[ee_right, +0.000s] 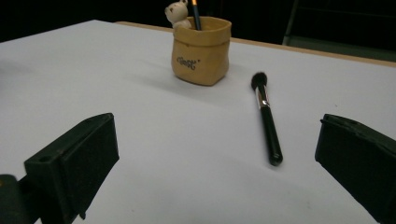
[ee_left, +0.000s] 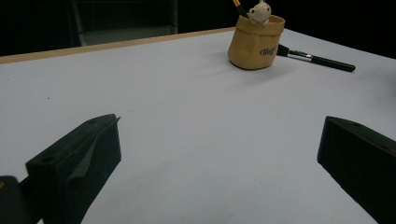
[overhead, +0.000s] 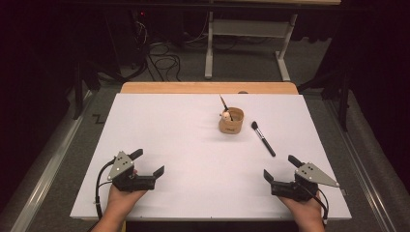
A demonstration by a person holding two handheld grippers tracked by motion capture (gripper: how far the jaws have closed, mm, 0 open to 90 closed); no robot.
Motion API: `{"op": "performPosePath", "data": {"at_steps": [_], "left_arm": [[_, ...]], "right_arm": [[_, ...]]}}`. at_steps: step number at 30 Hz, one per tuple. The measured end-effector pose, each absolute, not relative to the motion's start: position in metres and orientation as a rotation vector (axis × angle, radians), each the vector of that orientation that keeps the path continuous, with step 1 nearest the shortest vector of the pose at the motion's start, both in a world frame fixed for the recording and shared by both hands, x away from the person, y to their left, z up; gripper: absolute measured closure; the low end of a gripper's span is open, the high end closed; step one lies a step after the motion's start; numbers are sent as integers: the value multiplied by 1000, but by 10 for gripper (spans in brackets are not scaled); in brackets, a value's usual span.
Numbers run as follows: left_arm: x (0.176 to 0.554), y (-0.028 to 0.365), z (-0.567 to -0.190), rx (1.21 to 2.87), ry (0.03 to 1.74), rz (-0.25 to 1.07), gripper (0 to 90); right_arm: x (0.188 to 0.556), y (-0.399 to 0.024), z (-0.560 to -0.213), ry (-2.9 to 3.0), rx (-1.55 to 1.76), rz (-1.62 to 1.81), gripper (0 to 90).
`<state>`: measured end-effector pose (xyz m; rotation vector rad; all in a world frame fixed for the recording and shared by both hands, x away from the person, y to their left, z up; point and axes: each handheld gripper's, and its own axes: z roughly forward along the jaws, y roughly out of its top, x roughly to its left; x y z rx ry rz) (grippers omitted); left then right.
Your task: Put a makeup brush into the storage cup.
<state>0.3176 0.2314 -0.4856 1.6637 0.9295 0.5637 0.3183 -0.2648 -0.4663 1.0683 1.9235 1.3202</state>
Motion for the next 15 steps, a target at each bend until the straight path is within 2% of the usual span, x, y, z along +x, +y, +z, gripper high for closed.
{"op": "performPosePath", "data": {"at_steps": [8, 15], "left_arm": [[316, 231, -484, 1678, 904, 556, 6], [310, 233, -482, 1660, 905, 551, 6]], "right_arm": [[326, -269, -475, 1960, 1150, 1205, 2], [337, -256, -479, 2058, 1175, 1093, 2]]}}
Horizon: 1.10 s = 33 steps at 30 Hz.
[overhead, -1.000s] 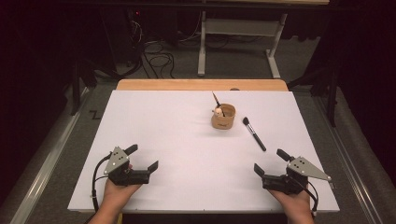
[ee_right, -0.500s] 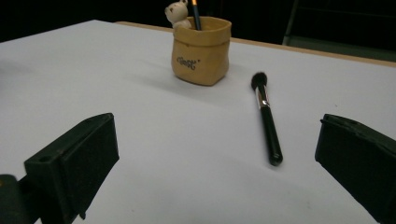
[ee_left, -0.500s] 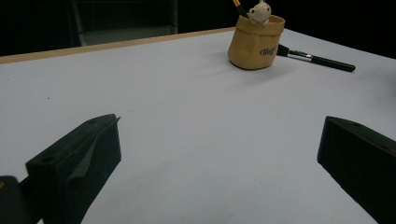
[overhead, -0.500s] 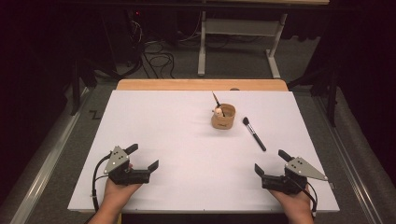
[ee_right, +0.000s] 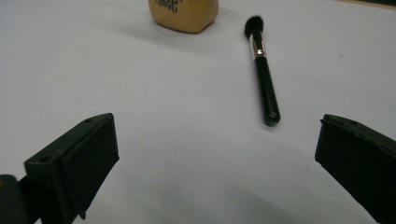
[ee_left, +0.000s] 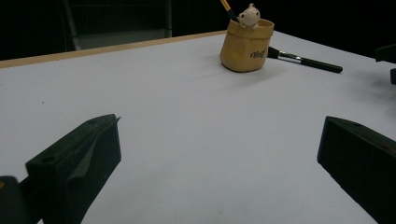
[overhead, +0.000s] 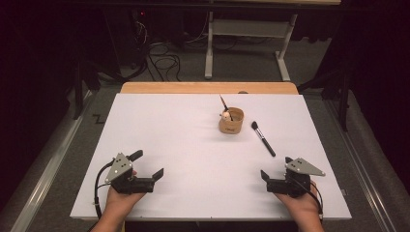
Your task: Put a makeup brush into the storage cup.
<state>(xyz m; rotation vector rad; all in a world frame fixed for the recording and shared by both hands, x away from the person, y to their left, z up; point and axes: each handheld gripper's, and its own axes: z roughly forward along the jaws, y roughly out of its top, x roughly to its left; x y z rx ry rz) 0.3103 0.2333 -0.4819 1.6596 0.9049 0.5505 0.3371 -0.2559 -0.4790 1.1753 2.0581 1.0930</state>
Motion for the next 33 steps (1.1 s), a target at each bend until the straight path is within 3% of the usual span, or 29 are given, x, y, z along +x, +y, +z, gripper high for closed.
{"op": "performPosePath", "data": {"at_steps": [33], "left_arm": [[311, 234, -482, 1661, 904, 542, 6]], "right_arm": [[367, -249, -458, 2465, 1330, 578, 55]]}}
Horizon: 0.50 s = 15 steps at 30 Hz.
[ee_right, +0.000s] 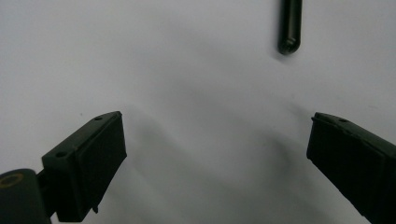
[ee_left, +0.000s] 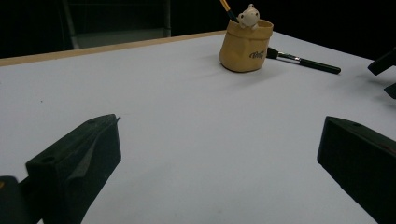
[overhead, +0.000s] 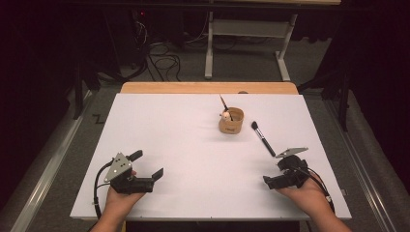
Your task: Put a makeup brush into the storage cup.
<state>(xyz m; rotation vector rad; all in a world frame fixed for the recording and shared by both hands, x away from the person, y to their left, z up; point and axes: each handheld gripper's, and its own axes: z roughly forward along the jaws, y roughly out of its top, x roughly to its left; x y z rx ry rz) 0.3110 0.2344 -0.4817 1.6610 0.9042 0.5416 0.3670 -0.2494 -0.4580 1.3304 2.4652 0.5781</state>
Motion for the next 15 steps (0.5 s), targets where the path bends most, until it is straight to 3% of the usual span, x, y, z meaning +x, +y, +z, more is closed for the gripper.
{"op": "performPosePath", "data": {"at_steps": [15], "left_arm": [[311, 235, -482, 1658, 908, 535, 6]], "right_arm": [[383, -251, -442, 2508, 1381, 504, 109]]}}
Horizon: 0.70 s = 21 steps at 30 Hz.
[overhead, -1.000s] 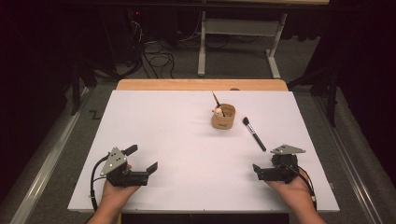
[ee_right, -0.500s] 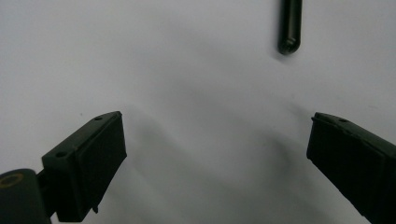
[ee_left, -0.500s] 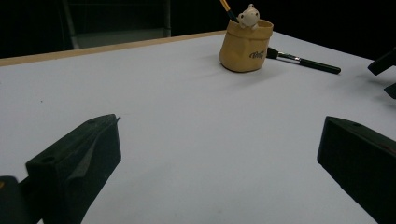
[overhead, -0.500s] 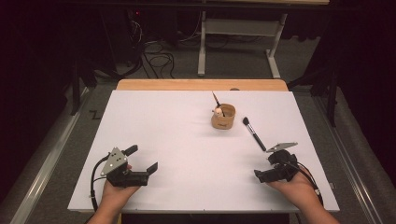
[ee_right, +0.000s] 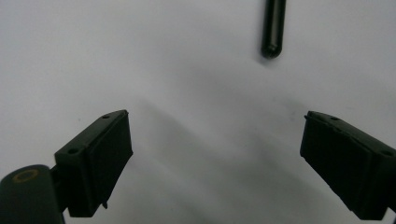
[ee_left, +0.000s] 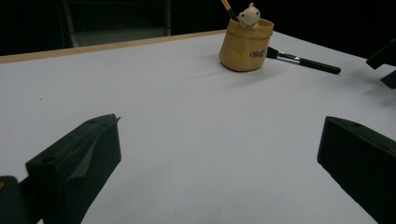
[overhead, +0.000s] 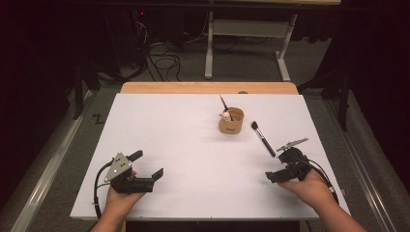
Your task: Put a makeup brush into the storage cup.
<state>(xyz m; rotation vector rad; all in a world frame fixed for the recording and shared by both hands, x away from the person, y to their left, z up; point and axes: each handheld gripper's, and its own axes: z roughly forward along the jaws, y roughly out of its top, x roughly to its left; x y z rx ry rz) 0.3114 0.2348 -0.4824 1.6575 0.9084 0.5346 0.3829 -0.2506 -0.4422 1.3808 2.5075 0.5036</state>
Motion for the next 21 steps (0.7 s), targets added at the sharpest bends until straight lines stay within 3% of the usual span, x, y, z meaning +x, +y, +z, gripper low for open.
{"op": "performPosePath", "data": {"at_steps": [21], "left_arm": [[311, 238, -482, 1641, 915, 541, 6]], "right_arm": [[436, -237, -432, 2500, 1383, 516, 249]]}}
